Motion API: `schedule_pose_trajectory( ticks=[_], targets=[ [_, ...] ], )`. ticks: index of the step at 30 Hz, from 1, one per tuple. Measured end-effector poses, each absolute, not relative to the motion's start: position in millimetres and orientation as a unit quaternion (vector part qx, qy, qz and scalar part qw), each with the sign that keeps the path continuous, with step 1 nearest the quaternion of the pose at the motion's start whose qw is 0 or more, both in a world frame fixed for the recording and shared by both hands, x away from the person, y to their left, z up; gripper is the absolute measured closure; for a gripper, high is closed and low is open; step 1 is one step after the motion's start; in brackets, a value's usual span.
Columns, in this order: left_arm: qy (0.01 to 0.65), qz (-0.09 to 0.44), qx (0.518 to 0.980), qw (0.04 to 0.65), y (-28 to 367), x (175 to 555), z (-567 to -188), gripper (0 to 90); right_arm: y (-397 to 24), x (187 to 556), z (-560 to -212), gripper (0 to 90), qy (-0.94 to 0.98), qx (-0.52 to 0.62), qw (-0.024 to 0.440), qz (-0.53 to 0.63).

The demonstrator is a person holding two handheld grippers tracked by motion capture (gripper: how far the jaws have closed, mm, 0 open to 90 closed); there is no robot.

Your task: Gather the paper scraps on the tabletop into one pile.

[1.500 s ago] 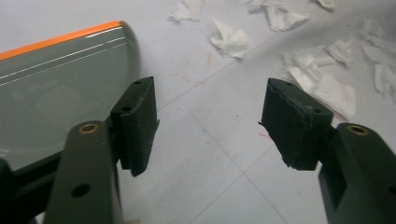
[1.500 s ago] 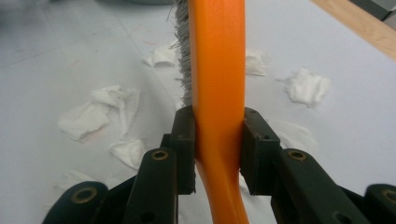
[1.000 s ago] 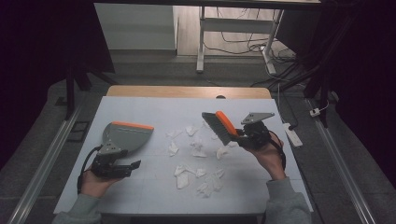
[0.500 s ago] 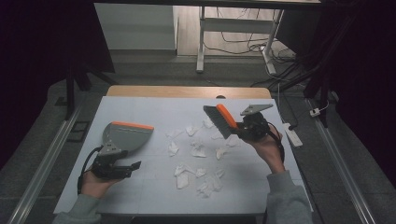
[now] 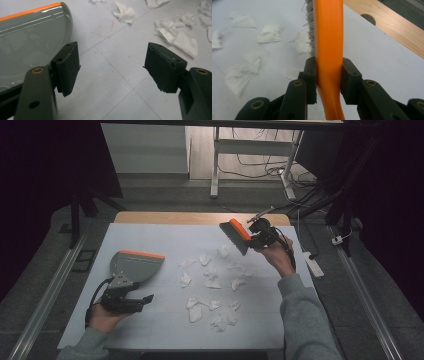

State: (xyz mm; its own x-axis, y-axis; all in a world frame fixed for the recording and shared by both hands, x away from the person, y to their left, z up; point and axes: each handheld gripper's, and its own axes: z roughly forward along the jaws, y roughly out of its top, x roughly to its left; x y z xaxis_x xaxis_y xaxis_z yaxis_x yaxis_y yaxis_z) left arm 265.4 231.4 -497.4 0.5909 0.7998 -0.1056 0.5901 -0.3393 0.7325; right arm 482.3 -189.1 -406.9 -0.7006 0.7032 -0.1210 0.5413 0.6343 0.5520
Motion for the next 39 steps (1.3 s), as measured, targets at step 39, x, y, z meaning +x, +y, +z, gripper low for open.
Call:
schedule_pose_trajectory(
  ticks=[39],
  targets=[
    [0.426,0.136,0.812,0.375,230,266,-503,29.2,-120,468,-448,70.0,0.970,0.183,0.141,0.071]
  ],
)
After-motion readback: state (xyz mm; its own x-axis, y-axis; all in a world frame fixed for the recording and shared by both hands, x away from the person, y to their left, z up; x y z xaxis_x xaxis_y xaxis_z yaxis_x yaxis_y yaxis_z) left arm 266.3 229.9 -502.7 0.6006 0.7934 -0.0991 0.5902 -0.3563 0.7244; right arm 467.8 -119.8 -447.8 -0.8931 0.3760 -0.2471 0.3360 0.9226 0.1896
